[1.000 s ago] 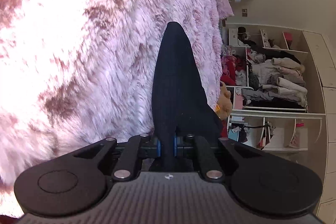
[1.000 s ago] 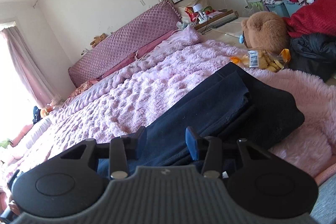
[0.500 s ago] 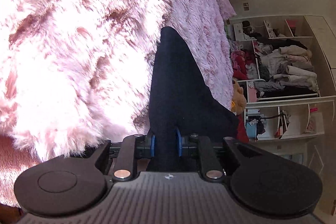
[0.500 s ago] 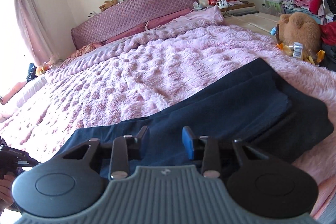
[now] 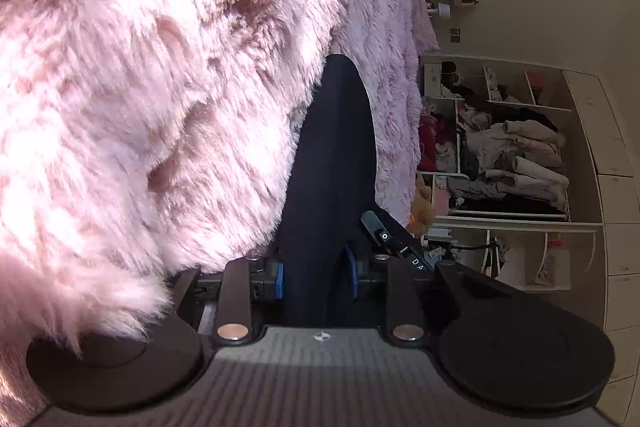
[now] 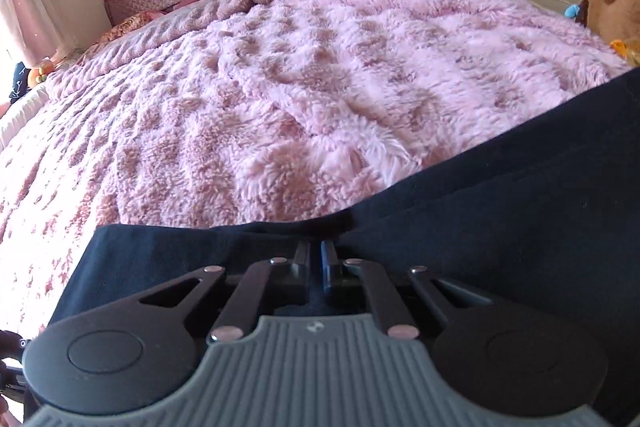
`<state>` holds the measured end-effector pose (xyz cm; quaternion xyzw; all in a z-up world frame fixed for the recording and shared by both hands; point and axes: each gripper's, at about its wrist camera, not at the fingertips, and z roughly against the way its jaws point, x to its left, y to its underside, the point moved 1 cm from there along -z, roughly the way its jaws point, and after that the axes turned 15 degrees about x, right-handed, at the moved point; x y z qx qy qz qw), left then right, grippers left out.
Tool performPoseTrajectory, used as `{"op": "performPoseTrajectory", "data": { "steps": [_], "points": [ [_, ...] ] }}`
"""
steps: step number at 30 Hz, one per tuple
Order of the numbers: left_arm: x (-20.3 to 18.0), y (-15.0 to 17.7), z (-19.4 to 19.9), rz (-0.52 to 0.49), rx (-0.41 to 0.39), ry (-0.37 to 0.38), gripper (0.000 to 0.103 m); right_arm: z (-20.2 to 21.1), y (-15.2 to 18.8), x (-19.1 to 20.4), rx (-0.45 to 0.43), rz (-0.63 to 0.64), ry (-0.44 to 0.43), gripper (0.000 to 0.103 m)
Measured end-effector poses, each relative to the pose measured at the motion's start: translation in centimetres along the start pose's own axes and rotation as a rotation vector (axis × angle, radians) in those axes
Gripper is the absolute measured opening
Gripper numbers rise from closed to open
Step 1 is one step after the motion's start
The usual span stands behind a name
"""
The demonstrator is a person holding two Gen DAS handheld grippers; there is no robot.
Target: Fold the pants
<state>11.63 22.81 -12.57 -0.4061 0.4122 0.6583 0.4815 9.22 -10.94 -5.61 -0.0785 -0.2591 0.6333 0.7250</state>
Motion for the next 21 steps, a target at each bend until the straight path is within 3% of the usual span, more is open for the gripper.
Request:
{"op": "performPoseTrajectory", "data": {
  "steps": [5, 8, 10, 11, 16, 19, 21],
  "points": [
    [-0.2, 0.7, 0.0, -0.006, -0.008, -0.028, 0.029, 4.8, 4.2, 0.3, -0.031, 0.148, 0.008, 0.003],
    [0.4, 0.7, 0.1, 0.012, -0.004, -0.009, 0.029, 5.7, 7.4, -0.1, 0.092, 0.162, -0.056, 0.006],
    [0.8, 0.5, 0.1, 0.034, 0.002, -0.001, 0.029, 5.8, 9.6, -0.1, 0.134, 0.172, -0.026, 0.004],
    [1.0, 0.5, 0.2, 0.043, 0.004, 0.002, 0.029, 5.9, 10.0, 0.0, 0.135, 0.178, -0.007, 0.0],
    [0.9, 0.3, 0.2, 0.051, -0.004, -0.004, 0.029, 8.3, 10.3, 0.2, 0.146, 0.168, -0.056, 0.002],
    [1.2, 0.3, 0.2, 0.06, -0.003, 0.001, 0.029, 7.2, 10.9, 0.3, 0.292, 0.164, -0.03, 0.002],
    [1.3, 0.5, 0.4, 0.065, -0.007, 0.008, 0.029, 7.9, 9.7, 0.0, 0.316, 0.117, -0.1, 0.002]
  ]
}}
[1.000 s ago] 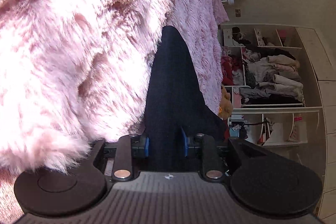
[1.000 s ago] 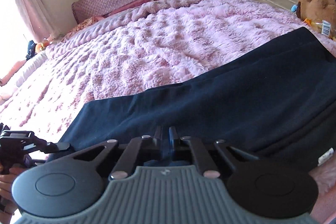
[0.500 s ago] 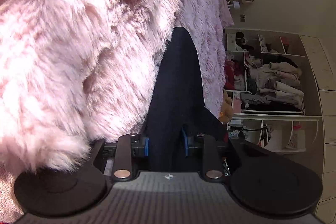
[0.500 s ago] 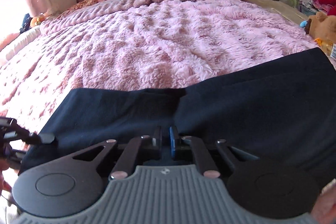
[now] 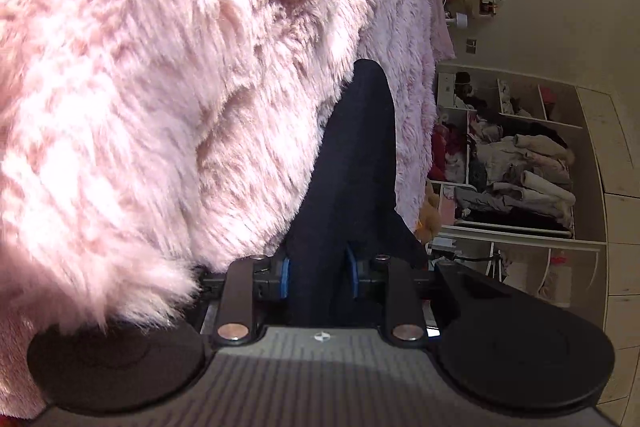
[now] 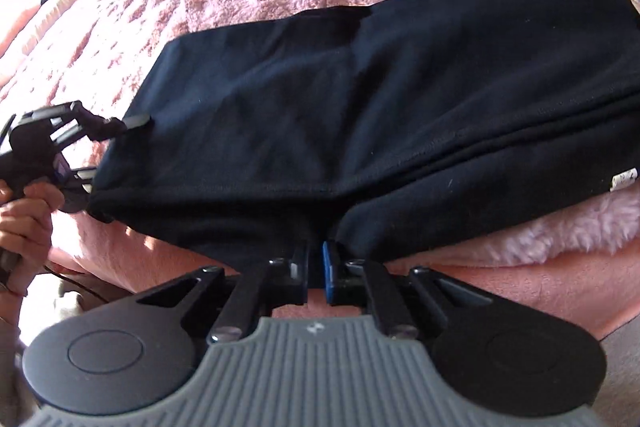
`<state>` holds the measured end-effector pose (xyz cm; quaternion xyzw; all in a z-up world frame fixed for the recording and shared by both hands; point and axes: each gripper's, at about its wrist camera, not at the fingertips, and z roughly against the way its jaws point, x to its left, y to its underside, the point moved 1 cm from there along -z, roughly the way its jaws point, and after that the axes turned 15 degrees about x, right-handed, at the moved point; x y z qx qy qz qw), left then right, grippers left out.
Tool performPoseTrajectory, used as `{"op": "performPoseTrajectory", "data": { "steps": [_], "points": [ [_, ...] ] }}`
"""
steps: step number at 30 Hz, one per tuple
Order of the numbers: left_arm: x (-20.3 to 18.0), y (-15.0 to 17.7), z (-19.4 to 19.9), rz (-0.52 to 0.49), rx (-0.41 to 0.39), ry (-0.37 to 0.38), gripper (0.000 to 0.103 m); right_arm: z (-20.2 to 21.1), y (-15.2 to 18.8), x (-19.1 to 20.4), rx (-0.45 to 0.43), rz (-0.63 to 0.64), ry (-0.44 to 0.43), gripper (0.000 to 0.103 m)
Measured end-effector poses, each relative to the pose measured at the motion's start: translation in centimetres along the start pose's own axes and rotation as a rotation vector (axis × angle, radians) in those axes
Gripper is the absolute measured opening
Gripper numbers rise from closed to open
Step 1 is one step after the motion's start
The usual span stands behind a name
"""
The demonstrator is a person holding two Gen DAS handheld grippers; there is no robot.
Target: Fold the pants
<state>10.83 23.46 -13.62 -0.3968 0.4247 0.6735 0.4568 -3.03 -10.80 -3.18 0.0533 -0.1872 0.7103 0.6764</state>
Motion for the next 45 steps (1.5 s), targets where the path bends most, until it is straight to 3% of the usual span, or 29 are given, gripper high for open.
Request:
{"op": "performPoseTrajectory", "data": {
  "steps": [1, 2, 5, 6, 8, 11, 13, 16, 19, 21, 23, 24, 26, 27, 28, 30, 34, 36, 38, 40, 41, 43, 45],
  "points": [
    [0.0, 0.1, 0.0, -0.001, -0.002, 0.0, 0.029, 1.5, -0.6, 0.4, -0.054, 0.033, -0.05, 0.002],
    [0.0, 0.1, 0.1, -0.005, -0.005, -0.003, 0.029, 3.0, -1.3, 0.9, -0.121, 0.074, -0.047, 0.004],
    [-0.2, 0.1, 0.0, -0.018, -0.006, -0.019, 0.031, 5.5, -3.7, 2.6, -0.322, 0.162, 0.106, 0.011],
    [-0.3, 0.1, 0.0, -0.018, -0.007, -0.022, 0.031, 5.2, -4.7, 2.5, -0.351, 0.155, 0.138, 0.011],
    [-0.2, 0.0, 0.0, -0.014, -0.01, -0.021, 0.031, 2.9, -7.0, 1.7, -0.318, 0.12, 0.157, 0.011],
    [-0.3, 0.2, -0.1, -0.044, -0.017, -0.024, 0.025, -2.5, -9.0, -0.2, -0.132, 0.067, 0.181, 0.008],
    [-0.6, 0.4, -0.2, -0.06, -0.025, -0.046, 0.024, -2.1, -7.9, -0.2, -0.158, 0.091, 0.188, 0.007],
    [-0.8, 0.4, -0.3, -0.064, -0.031, -0.052, 0.024, 0.2, -6.5, -0.3, -0.142, 0.087, 0.089, 0.006],
    [-0.9, -0.2, -0.5, -0.05, -0.015, -0.06, 0.024, -1.5, -4.4, 0.2, -0.062, 0.117, 0.123, 0.002],
    [-1.2, -0.1, -0.6, -0.048, -0.026, -0.083, 0.023, -1.1, -3.5, -0.2, -0.064, 0.101, 0.106, 0.0],
    [-2.2, 1.0, -0.1, -0.094, -0.107, -0.087, 0.017, 1.2, -2.9, -0.7, -0.098, 0.054, -0.006, 0.0],
    [-3.3, 1.6, 0.0, -0.136, -0.134, -0.106, 0.015, 2.8, -2.3, -1.0, -0.16, 0.039, -0.047, 0.001],
    [-6.2, 2.5, -0.3, -0.185, -0.167, -0.222, 0.013, 5.0, -2.0, -0.8, -0.278, 0.057, -0.014, 0.002],
    [-7.4, 2.8, -0.5, -0.148, -0.18, -0.281, 0.012, 6.1, -2.0, -1.1, -0.348, 0.058, 0.015, 0.006],
    [-8.3, 3.0, -0.7, -0.106, -0.194, -0.287, 0.012, 6.6, -2.6, -1.4, -0.395, 0.051, 0.033, 0.007],
    [-10.3, 3.8, -0.9, -0.104, -0.201, -0.231, 0.011, 7.1, -3.1, -2.9, -0.404, 0.029, 0.029, 0.007],
    [-16.5, 6.3, -2.1, -0.253, -0.199, -0.352, 0.011, 5.6, -4.1, -5.9, -0.308, -0.004, -0.121, 0.007],
    [-19.0, 7.2, -3.2, -0.275, -0.203, -0.392, 0.011, 3.0, -4.7, -6.0, -0.219, -0.009, -0.198, 0.007],
    [-20.9, 8.0, -4.3, -0.306, -0.198, -0.401, 0.011, 0.3, -4.9, -5.6, -0.111, -0.015, -0.187, 0.0],
    [-22.5, 8.8, -6.0, -0.352, -0.172, -0.41, 0.011, 0.6, -4.5, -5.9, -0.111, -0.05, -0.196, 0.0],
    [-23.4, 9.4, -6.8, -0.378, -0.174, -0.422, 0.011, 1.7, -4.5, -6.6, -0.136, -0.079, -0.228, 0.002],
    [-25.3, 10.4, -8.8, -0.42, -0.165, -0.434, 0.011, 5.7, -3.7, -9.0, -0.324, -0.14, -0.297, 0.008],
    [-26.9, 11.1, -10.6, -0.449, -0.146, -0.432, 0.011, 9.6, -2.7, -11.7, -0.524, -0.211, -0.273, 0.031]
  ]
}}
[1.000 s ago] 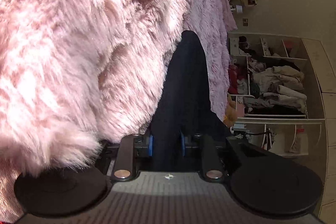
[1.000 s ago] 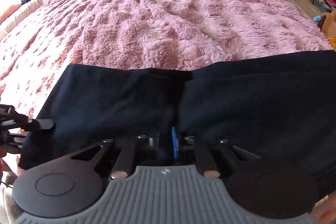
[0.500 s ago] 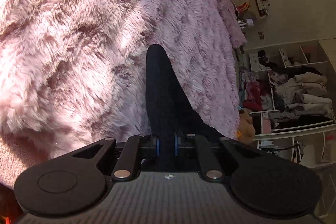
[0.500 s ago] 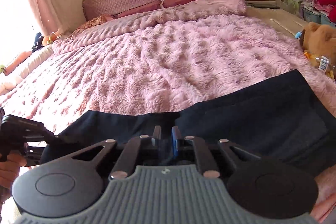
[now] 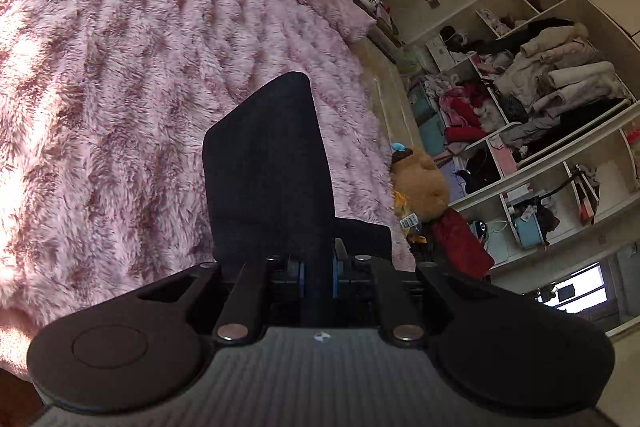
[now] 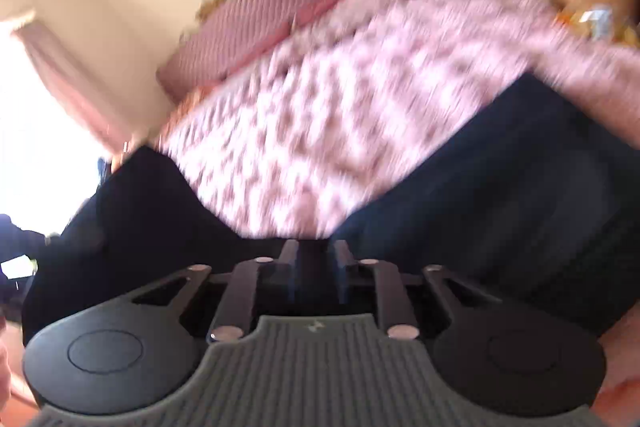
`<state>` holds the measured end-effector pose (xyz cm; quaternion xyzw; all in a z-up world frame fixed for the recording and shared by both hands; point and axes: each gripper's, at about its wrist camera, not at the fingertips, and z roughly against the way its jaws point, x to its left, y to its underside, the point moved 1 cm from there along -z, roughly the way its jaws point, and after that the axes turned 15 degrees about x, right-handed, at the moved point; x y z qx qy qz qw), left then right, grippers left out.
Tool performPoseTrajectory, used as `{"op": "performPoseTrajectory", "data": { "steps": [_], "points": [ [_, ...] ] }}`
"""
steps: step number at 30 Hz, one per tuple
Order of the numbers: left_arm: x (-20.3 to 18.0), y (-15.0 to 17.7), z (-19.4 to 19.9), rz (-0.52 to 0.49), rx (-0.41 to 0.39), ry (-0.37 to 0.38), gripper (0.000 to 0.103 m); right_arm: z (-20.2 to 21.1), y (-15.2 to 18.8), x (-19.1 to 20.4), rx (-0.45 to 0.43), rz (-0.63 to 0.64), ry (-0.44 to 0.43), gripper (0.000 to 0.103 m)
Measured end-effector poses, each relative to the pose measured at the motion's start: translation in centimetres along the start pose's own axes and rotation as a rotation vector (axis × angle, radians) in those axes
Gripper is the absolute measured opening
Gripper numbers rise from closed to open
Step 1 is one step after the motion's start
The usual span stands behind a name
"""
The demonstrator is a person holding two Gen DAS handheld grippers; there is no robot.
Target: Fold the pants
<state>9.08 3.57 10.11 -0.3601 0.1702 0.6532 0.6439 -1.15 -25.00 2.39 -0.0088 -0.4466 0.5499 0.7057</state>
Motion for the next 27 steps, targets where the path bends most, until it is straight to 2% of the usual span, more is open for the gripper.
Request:
{"op": "performPoseTrajectory", "data": {
  "steps": [2, 3, 4, 5, 6, 9, 14, 16, 22, 25, 26, 27],
  "points": [
    [-2.3, -0.3, -1.6, -0.033, 0.023, 0.01, 0.011, 4.3, -1.1, -1.8, -0.192, -0.032, 0.061, 0.031],
    [-3.1, -0.4, -2.4, -0.046, 0.04, 0.021, 0.011, 5.7, -1.2, -2.6, -0.258, -0.047, 0.101, 0.028],
    [-3.9, -0.6, -3.6, -0.026, 0.053, 0.043, 0.011, 6.9, -1.1, -3.3, -0.319, -0.058, 0.146, 0.023],
    [-4.6, -0.8, -4.6, -0.009, 0.057, 0.053, 0.011, 8.0, -0.9, -3.9, -0.377, -0.058, 0.202, 0.012],
    [-5.2, -0.9, -5.7, 0.002, 0.057, 0.055, 0.011, 8.5, -0.7, -4.3, -0.405, -0.045, 0.245, 0.011],
    [-6.8, -1.0, -9.1, 0.037, 0.045, 0.036, 0.011, 9.8, -0.1, -5.5, -0.427, -0.019, 0.342, 0.009],
    [-8.7, -1.1, -13.9, 0.071, 0.079, 0.018, 0.011, 10.9, -0.1, -8.1, -0.491, -0.067, 0.375, 0.009],
    [-9.4, -1.1, -15.9, 0.06, 0.106, 0.011, 0.011, 10.5, 0.1, -9.1, -0.512, -0.096, 0.413, 0.009],
    [-10.9, 0.3, -21.3, 0.048, 0.171, -0.039, 0.012, 9.5, -0.8, -12.3, -0.503, -0.226, 0.44, 0.009],
    [-11.6, 1.5, -23.2, 0.023, 0.143, -0.091, 0.013, 9.4, -0.9, -13.5, -0.458, -0.281, 0.442, 0.009],
    [-11.9, 1.8, -23.4, 0.01, 0.122, -0.094, 0.018, 9.4, -0.9, -13.8, -0.455, -0.303, 0.432, 0.009],
    [-11.9, 2.1, -23.4, 0.008, 0.105, -0.064, 0.027, 9.6, -0.9, -14.3, -0.463, -0.325, 0.428, 0.011]
  ]
}}
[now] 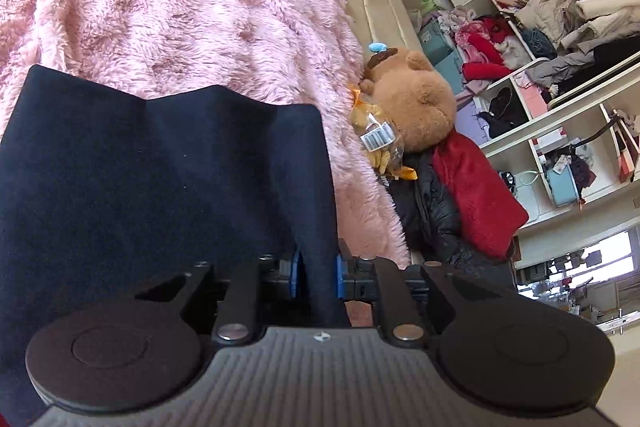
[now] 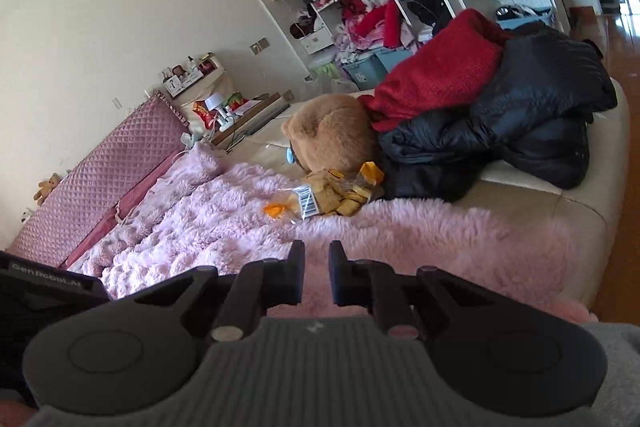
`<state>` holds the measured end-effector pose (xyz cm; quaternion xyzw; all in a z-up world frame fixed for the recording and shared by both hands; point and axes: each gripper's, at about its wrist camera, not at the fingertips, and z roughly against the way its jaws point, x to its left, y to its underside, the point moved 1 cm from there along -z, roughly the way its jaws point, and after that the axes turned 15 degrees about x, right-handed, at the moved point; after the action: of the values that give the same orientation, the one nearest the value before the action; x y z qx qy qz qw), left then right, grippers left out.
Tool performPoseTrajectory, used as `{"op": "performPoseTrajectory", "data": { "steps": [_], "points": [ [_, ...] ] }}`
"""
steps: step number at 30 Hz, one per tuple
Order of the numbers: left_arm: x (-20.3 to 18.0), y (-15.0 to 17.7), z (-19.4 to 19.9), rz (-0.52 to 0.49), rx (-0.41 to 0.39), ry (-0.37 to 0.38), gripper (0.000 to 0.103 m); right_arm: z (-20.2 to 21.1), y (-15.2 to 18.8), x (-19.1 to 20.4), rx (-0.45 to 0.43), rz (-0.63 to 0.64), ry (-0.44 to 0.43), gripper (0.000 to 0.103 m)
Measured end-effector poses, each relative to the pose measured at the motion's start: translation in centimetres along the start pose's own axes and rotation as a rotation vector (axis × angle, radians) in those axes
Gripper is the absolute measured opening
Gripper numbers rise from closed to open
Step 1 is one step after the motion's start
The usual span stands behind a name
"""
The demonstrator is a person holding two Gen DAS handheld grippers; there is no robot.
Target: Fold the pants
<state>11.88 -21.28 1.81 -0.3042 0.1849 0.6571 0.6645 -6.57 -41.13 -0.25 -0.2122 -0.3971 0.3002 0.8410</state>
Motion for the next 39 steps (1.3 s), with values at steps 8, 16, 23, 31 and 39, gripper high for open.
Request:
{"op": "performPoseTrajectory", "data": {
  "steps": [8, 16, 23, 31, 39],
  "points": [
    [4.4, -2.3, 9.4, 0.011, -0.032, 0.517, 0.064, 0.4, -0.6, -1.1, -0.033, -0.056, -0.117, 0.013],
    [17.2, -1.8, 16.1, 0.069, -0.063, 0.159, 0.067, 1.5, 0.2, 2.2, 0.182, 0.399, -0.495, 0.031],
    [23.7, 1.4, 8.4, 0.141, 0.131, 0.261, 0.066, -0.5, 5.7, 5.8, 0.547, 0.49, -0.473, 0.03],
    [24.6, 0.3, 4.9, 0.17, 0.193, 0.475, 0.076, -0.6, 3.9, 3.3, 0.55, 0.352, -0.43, 0.03],
    [20.3, -0.6, 5.2, 0.028, 0.21, 0.254, 0.078, -2.6, -3.6, -1.6, 0.565, 0.192, -0.601, 0.068]
  ]
}}
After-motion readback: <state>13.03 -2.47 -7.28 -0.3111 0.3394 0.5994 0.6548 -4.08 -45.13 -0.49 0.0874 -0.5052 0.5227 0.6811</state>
